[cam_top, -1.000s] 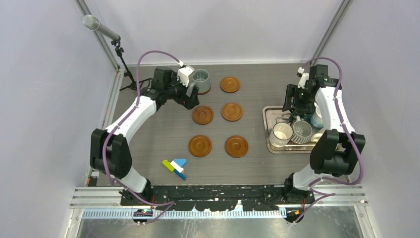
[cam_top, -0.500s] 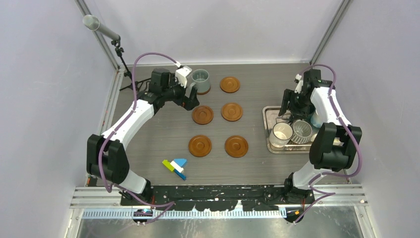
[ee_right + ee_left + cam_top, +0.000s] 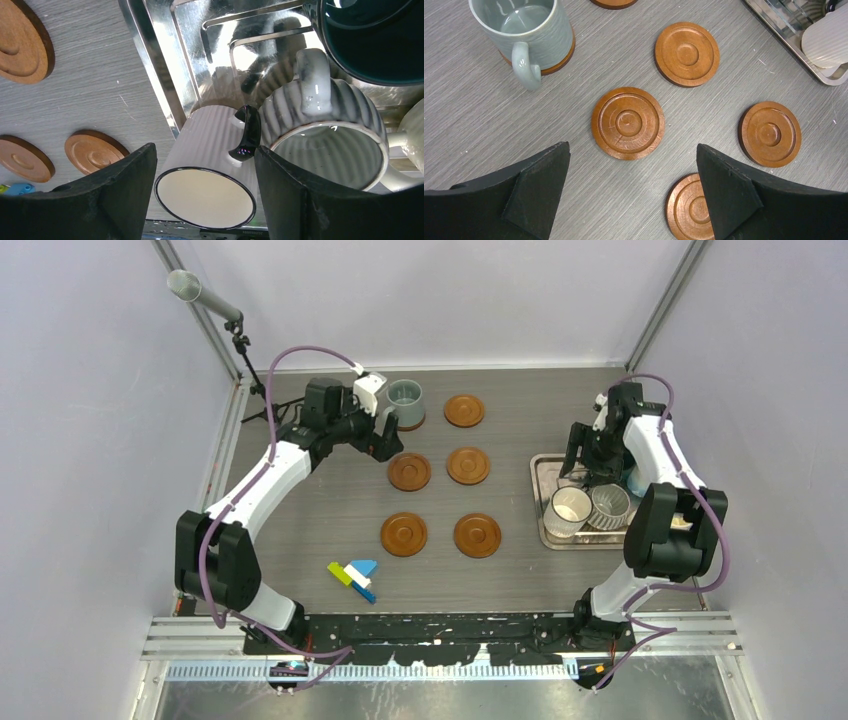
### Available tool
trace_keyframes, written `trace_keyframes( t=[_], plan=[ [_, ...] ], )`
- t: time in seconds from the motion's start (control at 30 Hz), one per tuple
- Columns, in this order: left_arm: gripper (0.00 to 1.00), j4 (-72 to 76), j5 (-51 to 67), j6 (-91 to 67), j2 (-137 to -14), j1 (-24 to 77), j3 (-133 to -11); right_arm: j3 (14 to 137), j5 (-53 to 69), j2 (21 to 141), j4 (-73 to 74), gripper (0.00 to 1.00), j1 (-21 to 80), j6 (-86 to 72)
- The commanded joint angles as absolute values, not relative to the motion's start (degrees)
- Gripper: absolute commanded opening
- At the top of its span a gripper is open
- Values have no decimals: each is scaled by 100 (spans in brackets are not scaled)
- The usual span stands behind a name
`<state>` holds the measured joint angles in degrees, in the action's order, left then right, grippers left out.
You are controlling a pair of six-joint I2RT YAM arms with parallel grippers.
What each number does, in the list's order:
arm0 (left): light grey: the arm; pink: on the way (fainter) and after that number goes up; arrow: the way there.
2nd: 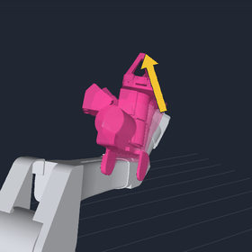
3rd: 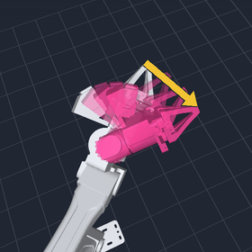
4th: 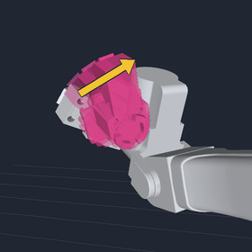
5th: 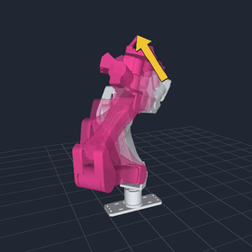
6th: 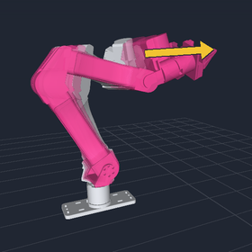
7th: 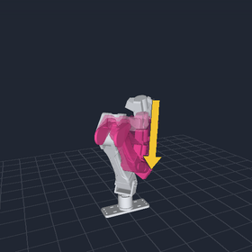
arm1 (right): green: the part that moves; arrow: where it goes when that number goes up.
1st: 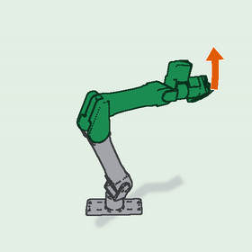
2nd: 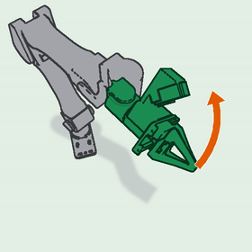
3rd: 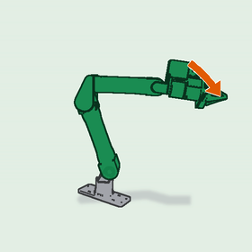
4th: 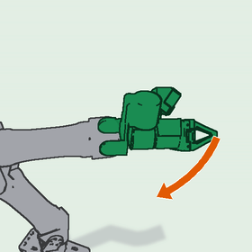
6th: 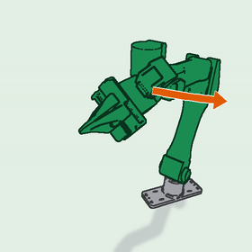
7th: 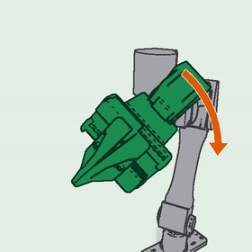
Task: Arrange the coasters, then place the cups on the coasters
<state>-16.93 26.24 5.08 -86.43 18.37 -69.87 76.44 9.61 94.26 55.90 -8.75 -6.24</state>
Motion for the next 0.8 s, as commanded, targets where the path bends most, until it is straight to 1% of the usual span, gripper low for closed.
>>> trace_keyframes(
  t=[0.0,0.5,0.77],
  plan=[
    [100,-1388,2755,466,-8460,1861,-6974,7518,853,9329,5573,76,-820,-739],
    [100,-1381,2881,439,-8556,1887,-6809,7655,1336,9719,5493,76,-459,-430],
    [100,-1456,3006,591,-8609,2126,-6796,7926,1548,9964,5531,76,-212,-336]
  ],
)
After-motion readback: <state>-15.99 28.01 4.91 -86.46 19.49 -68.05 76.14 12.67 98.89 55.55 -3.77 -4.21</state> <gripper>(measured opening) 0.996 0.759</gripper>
